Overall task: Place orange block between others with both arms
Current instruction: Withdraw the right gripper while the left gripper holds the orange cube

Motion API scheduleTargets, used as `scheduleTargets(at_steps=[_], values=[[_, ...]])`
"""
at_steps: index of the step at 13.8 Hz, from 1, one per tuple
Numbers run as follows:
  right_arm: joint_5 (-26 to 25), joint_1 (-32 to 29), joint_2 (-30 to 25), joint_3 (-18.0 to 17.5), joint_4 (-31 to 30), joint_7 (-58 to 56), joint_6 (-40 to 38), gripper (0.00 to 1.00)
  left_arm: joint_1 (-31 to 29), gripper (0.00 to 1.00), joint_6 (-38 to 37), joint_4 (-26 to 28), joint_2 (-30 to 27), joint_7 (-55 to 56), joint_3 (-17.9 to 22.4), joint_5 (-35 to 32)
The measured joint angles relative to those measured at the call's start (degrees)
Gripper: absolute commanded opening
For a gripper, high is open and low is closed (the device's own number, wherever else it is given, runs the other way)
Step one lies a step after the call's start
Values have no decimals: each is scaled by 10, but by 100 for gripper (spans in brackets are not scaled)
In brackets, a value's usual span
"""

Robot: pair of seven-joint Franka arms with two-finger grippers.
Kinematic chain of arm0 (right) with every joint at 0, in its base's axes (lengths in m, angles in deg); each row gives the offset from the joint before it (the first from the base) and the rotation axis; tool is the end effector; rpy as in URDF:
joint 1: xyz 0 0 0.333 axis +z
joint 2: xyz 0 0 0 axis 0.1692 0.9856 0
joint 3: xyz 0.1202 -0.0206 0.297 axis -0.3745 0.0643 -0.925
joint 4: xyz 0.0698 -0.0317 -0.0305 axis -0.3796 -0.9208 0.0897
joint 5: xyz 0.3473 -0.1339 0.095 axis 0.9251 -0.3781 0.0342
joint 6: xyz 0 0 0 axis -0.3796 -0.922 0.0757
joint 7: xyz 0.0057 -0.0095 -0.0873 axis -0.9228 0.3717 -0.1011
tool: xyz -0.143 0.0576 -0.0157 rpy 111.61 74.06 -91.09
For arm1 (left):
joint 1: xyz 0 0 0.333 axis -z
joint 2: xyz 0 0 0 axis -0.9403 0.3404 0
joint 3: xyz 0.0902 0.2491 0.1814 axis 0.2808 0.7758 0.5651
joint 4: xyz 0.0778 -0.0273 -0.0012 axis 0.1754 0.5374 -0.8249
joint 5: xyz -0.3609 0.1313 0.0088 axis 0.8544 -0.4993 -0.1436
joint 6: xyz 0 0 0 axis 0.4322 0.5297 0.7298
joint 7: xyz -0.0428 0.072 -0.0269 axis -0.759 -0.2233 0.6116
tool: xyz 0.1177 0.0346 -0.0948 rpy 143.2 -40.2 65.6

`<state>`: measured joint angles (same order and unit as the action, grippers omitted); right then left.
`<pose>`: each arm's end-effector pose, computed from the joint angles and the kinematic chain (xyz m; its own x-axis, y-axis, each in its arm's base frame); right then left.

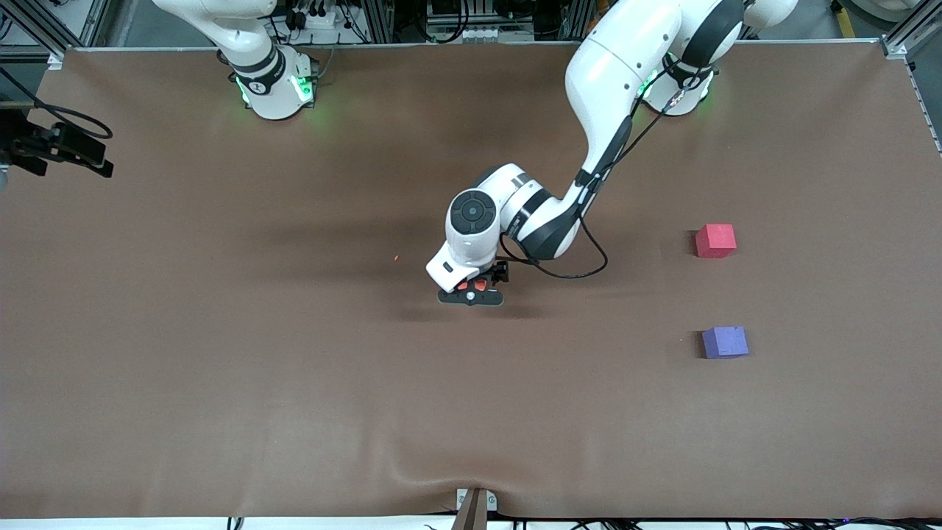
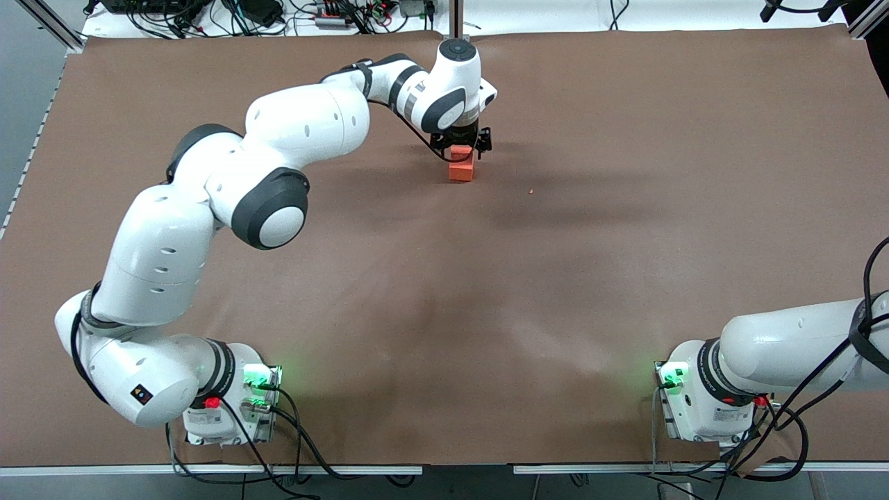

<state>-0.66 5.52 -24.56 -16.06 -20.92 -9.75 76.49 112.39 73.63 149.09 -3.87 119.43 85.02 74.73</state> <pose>0.5114 -0.0152 0.6106 0.9958 -0.0445 -0.0806 -0.0447 -0.9990 0.0001 0.5285 -0.5336 0.1729 0.9982 -0.0595 -0.0104 -0.0591 -0.9975 0.0384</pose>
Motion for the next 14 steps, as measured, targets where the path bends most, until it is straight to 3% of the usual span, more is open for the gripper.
scheduleTargets(at_steps=[2,5,6,11,14], values=[[0,-2,-6,2,0,4,1,100,0,69,10,0,6,-3,0,0],[0,-21,-6,8,-6,3,6,100,1,10,23,0,14,-3,0,0],[0,-25,-6,8,-11,3,15,100,2,0,26,0,17,-3,0,0],[0,-17,-4,-2,-32,4,40,100,-6,0,28,-11,5,-3,5,-1],[0,-15,-5,-4,-33,5,38,100,-53,0,-51,-21,-57,-9,9,-1]])
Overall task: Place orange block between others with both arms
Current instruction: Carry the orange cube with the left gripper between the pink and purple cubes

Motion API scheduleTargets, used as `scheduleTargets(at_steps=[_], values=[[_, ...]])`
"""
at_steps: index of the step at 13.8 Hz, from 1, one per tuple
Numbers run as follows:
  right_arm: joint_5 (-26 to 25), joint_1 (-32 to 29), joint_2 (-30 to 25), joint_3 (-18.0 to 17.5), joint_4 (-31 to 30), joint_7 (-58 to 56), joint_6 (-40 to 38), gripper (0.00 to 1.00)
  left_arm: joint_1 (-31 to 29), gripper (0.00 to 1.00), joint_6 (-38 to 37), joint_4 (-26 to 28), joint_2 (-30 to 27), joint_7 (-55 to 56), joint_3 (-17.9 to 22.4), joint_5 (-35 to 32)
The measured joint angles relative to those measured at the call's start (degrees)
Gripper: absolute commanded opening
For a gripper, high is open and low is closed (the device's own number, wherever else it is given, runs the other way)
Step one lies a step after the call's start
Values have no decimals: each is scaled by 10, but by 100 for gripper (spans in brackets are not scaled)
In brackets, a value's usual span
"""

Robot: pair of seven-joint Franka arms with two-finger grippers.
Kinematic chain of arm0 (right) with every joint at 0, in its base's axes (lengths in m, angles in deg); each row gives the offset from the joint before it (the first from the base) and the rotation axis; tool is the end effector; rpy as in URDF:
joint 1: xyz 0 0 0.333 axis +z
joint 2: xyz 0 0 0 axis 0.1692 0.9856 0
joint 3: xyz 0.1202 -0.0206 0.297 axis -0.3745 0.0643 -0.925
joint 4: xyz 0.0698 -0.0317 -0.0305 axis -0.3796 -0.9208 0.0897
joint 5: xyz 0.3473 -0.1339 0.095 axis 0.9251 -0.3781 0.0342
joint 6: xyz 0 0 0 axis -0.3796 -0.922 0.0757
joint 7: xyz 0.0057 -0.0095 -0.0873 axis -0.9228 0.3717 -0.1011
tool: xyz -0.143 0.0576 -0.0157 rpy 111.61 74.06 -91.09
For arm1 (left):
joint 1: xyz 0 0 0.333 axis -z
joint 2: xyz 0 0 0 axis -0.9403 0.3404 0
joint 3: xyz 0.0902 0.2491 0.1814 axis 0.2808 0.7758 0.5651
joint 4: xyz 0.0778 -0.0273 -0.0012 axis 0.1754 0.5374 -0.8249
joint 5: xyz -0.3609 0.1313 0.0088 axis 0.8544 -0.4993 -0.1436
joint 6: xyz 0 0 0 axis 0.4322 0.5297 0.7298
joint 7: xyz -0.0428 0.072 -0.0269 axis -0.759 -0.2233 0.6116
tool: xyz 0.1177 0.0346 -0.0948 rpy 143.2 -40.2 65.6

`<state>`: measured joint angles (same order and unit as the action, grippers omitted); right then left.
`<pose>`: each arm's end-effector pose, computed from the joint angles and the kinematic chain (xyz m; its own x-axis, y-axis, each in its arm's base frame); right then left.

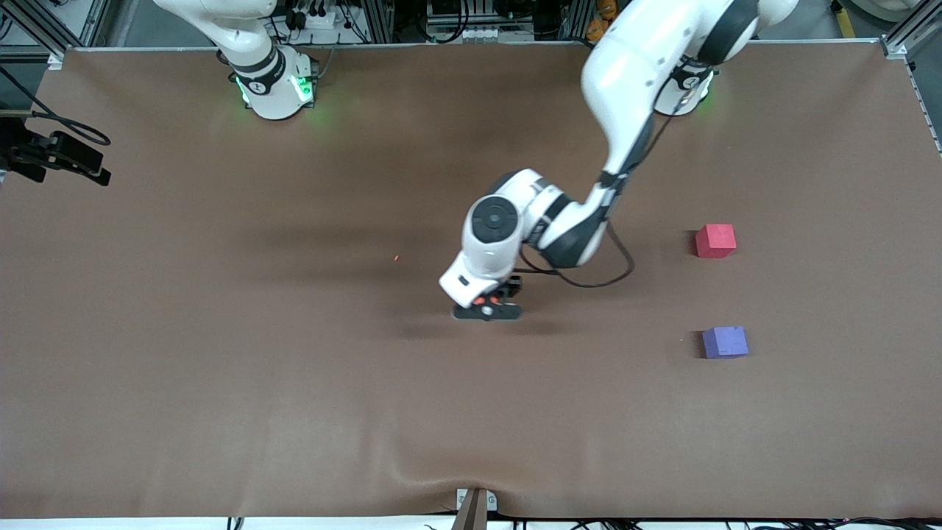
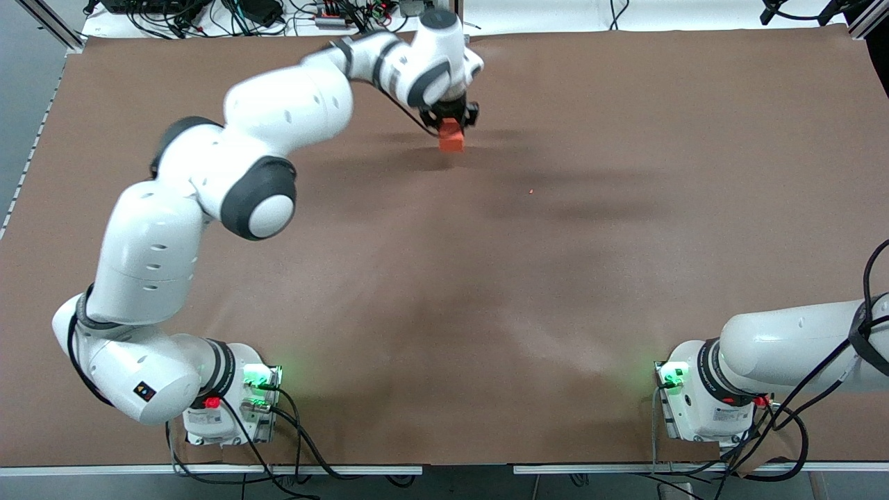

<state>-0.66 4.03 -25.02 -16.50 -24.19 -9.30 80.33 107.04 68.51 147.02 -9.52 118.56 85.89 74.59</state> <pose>0.5166 -0.0247 0.5944 0.9955 -0.0709 -0.0626 -0.0709 -0.9975 0.0010 0.5885 -0.4790 0.2551 0.9990 0.0269 0.0364 0.0250 -0.9983 0.0535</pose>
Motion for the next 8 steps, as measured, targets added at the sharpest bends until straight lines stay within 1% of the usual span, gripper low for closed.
scheduleTargets(at_steps=[4,6,8], values=[[0,0,0,1,-1,0,-7,100,-81,0,-103,0,-104,-70,2,0],[0,-1,0,3,-1,0,-11,100,-127,0,-128,1,-142,-119,1,2],[0,-2,0,5,-1,0,-12,100,-175,0,-160,4,-166,-156,0,10]])
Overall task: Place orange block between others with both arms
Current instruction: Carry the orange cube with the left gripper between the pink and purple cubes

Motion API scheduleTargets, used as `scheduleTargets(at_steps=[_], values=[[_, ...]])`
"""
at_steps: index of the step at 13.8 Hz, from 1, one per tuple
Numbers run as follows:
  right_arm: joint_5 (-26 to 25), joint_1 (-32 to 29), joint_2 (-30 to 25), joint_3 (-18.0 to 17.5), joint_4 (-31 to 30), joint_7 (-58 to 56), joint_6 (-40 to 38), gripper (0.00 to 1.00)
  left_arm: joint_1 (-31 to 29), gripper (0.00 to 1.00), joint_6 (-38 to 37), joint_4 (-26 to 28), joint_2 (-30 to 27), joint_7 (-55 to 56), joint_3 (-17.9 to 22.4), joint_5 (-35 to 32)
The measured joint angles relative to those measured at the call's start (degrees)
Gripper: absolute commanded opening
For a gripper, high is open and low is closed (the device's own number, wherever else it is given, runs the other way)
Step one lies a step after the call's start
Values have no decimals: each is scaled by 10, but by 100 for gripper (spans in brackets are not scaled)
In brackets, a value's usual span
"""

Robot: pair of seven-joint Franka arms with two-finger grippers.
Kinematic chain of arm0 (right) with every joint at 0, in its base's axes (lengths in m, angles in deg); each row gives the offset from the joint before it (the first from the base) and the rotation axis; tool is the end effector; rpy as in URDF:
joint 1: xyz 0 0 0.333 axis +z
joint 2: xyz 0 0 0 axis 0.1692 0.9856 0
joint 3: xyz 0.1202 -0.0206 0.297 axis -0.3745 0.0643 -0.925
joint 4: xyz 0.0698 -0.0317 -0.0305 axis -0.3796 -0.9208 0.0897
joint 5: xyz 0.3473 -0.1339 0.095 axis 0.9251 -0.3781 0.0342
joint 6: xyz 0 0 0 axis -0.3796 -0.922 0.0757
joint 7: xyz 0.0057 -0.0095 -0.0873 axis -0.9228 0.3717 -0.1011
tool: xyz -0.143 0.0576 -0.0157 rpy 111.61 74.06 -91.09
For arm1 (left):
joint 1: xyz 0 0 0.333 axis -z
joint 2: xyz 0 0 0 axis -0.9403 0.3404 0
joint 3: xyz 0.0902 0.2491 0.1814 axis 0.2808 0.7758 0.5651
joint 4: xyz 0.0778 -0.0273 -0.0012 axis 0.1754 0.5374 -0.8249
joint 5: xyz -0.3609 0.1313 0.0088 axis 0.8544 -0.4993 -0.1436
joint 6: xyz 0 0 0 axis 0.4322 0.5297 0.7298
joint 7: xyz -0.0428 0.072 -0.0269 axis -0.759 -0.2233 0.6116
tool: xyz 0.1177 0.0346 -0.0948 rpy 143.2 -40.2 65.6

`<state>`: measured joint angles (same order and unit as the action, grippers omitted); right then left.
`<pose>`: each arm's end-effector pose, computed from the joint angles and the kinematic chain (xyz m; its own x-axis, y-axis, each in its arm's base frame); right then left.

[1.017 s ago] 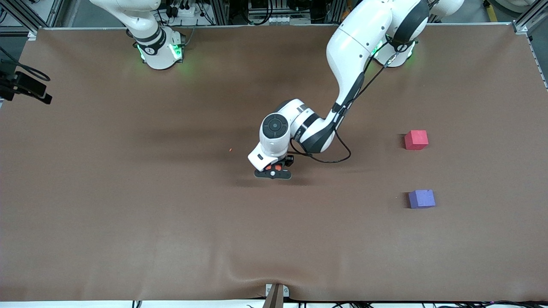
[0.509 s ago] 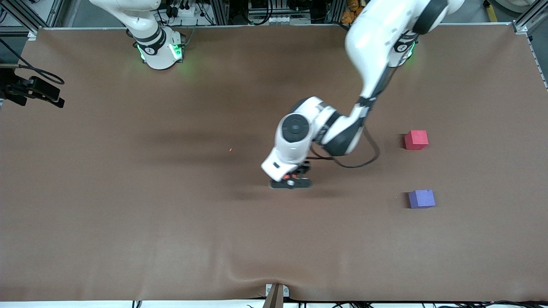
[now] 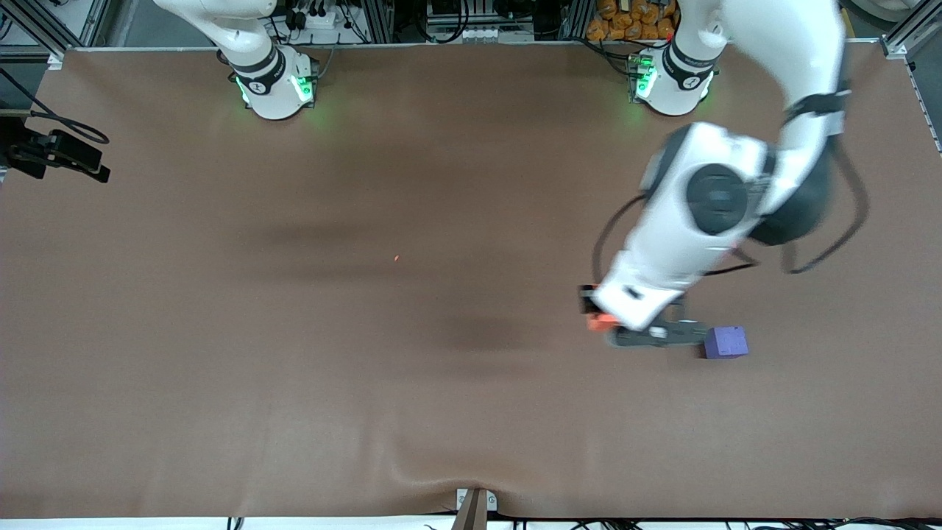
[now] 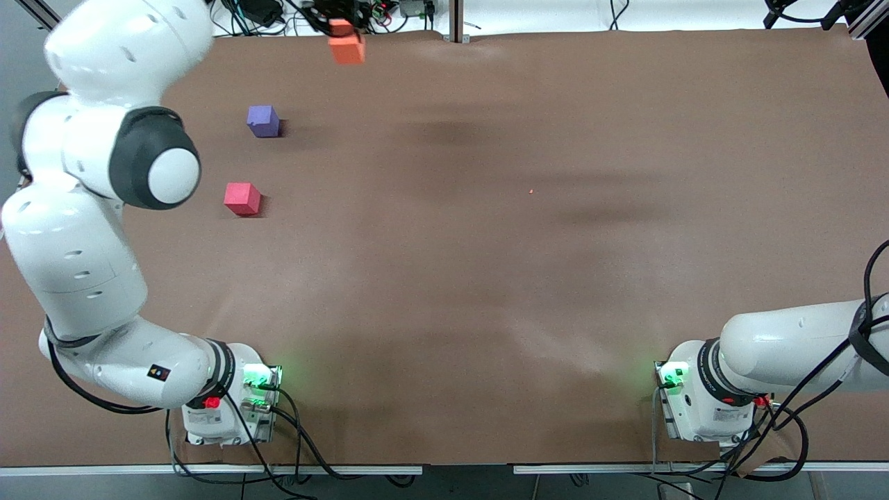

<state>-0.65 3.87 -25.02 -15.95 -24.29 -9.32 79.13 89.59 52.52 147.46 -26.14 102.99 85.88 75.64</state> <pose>0.5127 -0.0310 0.5920 0.9929 -0.0827 -0.0853 -0.0829 -0.9966 0.0008 0.6601 -0.2653 0.4386 0.9969 0.0602 0.0505 0.0579 -0.9972 0.0464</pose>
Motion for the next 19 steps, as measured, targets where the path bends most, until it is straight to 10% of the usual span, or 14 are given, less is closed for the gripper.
scheduleTargets(at_steps=[12,19], values=[[1,0,-2,-3,0,0,1,100,-150,0,-77,110,-61,-120,-2,1],[2,1,-2,-5,1,0,3,100,-209,0,106,311,-102,-215,-2,-9]])
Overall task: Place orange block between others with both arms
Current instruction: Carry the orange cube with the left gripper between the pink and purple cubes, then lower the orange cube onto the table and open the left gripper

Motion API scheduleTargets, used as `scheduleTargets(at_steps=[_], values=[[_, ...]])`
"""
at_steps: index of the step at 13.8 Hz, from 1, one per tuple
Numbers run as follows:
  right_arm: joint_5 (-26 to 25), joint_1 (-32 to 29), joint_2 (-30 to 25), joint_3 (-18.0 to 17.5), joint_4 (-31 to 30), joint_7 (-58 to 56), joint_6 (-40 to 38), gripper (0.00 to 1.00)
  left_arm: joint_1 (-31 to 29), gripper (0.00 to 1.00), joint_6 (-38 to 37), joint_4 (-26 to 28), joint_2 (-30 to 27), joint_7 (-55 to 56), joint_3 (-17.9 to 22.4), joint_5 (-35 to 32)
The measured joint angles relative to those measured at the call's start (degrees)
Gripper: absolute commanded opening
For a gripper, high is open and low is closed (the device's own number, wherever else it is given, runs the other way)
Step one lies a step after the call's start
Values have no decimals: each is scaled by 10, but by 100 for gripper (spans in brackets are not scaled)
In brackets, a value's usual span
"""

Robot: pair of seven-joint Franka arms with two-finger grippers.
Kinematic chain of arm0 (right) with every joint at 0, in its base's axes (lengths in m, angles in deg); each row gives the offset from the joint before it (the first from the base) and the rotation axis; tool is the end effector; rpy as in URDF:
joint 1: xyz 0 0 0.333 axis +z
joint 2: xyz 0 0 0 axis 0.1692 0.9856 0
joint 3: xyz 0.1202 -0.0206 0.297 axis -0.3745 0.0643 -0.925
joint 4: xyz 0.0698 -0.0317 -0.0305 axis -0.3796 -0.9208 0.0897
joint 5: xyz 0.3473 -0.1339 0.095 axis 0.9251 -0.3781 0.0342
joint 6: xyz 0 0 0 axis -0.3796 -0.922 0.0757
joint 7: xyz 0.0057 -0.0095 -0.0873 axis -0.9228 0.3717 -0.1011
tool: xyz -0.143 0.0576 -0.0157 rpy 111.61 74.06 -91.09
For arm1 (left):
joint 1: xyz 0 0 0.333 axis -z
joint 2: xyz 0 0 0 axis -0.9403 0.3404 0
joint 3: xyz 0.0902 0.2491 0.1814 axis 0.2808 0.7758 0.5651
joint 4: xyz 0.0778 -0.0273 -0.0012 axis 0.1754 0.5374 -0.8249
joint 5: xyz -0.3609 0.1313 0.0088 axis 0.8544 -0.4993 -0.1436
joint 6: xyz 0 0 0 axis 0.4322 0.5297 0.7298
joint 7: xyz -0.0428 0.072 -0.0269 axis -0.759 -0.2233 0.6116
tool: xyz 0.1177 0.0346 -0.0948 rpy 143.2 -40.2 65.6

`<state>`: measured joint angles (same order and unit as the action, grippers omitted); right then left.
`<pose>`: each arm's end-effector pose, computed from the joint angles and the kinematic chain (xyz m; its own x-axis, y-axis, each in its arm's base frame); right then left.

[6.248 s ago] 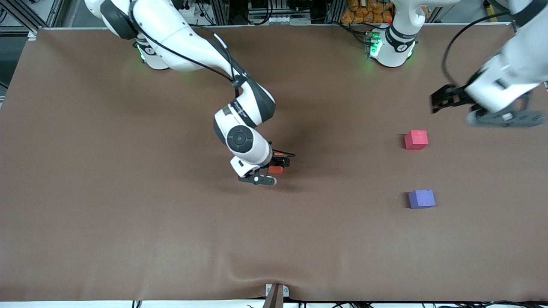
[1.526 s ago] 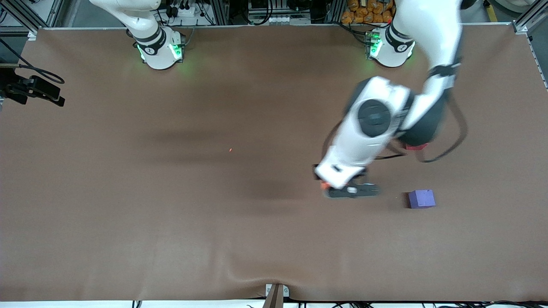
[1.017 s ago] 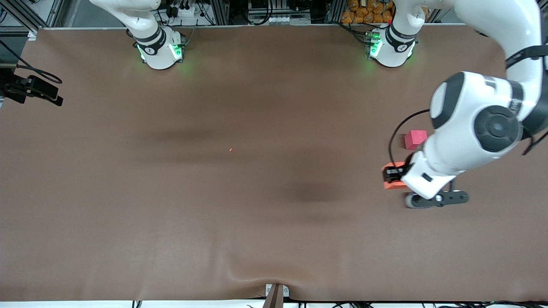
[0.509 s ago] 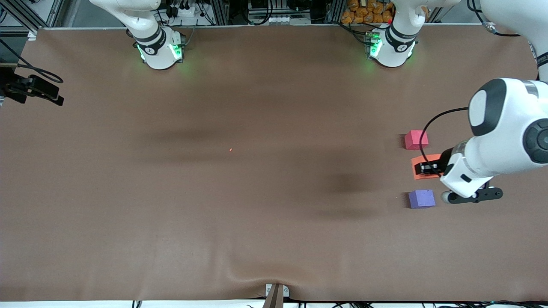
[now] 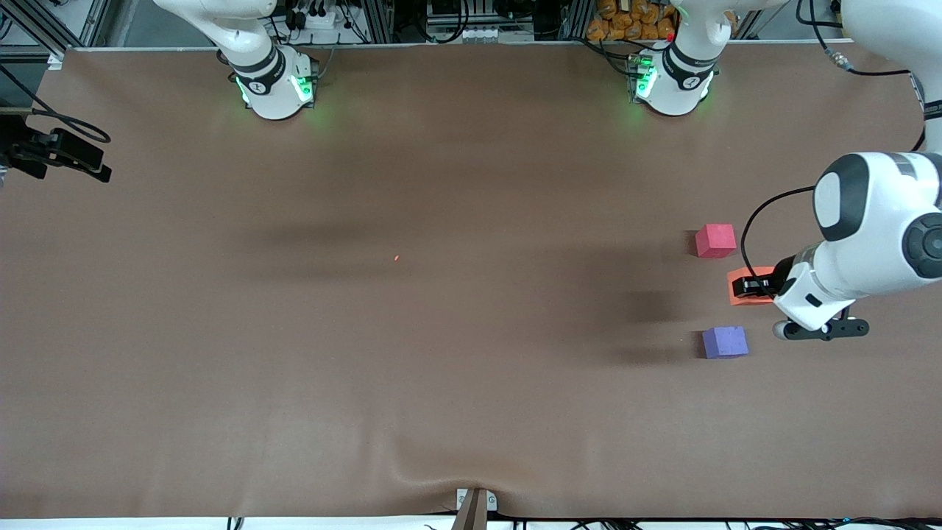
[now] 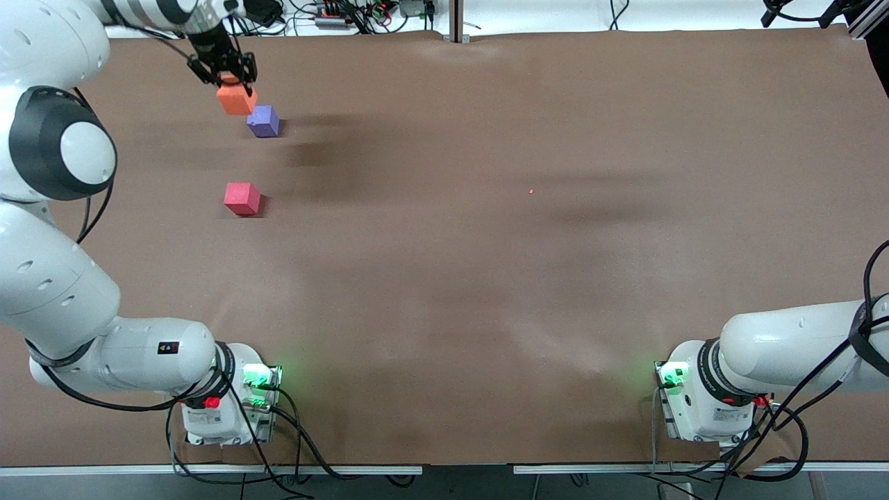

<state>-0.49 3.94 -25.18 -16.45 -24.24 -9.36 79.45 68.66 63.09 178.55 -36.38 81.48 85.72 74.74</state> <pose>0.5133 -0.0253 0.5942 0.9945 -0.0719 -0.0761 -0.0722 -0.9974 -0.0017 0.6172 -0.0155 0.3228 0.9931 0.0318 -0.1133 0.0310 -0.9995 -0.0086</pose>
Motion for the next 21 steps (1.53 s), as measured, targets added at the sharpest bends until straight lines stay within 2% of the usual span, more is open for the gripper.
scheduleTargets(at_steps=[4,10,16,21], values=[[0,0,1,0,-1,-5,0,100,-15,0,132,116,-7,-19,0,0],[0,0,1,0,-1,-8,-1,100,-21,0,252,197,-1,-21,0,0],[0,0,1,1,-1,-9,-1,100,-26,0,326,224,29,-21,0,0],[0,0,1,0,-1,-9,-1,100,-26,0,333,226,38,-27,0,0]])
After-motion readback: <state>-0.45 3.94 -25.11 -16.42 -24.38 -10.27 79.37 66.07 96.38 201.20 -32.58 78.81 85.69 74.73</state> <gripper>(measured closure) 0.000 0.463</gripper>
